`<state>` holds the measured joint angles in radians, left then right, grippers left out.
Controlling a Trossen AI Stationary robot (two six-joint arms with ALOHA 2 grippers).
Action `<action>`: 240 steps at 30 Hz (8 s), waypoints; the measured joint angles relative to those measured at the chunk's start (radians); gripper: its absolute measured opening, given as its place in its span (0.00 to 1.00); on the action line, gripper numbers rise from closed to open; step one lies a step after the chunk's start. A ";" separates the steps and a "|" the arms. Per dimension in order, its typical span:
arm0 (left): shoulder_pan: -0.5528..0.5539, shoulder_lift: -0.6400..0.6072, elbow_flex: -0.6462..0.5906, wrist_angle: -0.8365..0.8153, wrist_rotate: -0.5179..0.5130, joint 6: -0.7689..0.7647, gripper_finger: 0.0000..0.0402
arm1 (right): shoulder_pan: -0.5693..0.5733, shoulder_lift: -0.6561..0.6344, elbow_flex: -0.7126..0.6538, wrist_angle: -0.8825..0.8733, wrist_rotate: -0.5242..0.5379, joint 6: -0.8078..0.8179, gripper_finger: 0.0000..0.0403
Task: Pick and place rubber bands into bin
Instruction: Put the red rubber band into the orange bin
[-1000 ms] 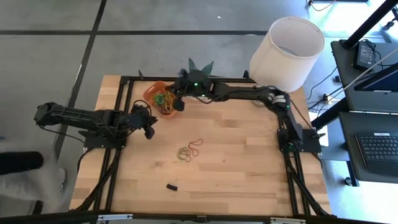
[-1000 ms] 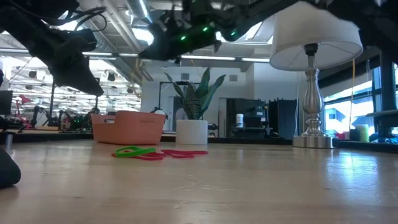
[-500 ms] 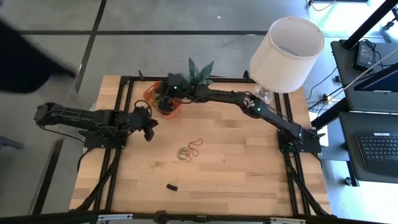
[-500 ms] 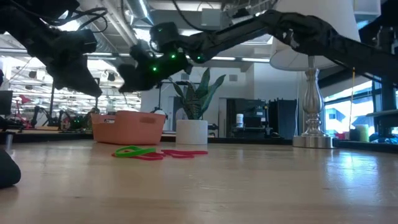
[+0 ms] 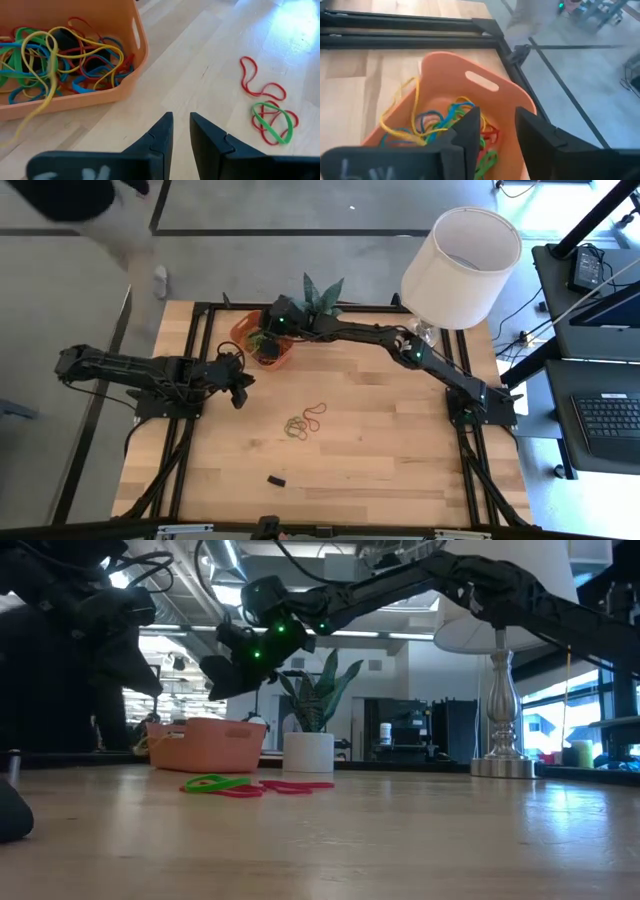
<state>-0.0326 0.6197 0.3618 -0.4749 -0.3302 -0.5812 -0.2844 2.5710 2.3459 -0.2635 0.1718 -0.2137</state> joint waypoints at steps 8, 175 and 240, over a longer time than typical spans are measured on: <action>0.000 0.000 0.000 0.000 0.019 0.002 0.15 | 0.029 -0.047 0.009 -0.126 0.001 0.023 0.31; 0.209 0.735 0.298 -0.342 0.203 -0.199 0.01 | 0.268 -1.341 -1.728 0.202 -0.078 0.419 0.01; 0.625 0.845 0.594 -0.186 0.002 0.312 0.01 | 0.268 -1.341 -1.728 0.263 -0.078 0.449 0.04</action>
<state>0.5926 1.4643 0.9558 -0.6613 -0.3285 -0.2689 -0.0166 1.2304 0.6178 -0.0006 0.0940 0.2356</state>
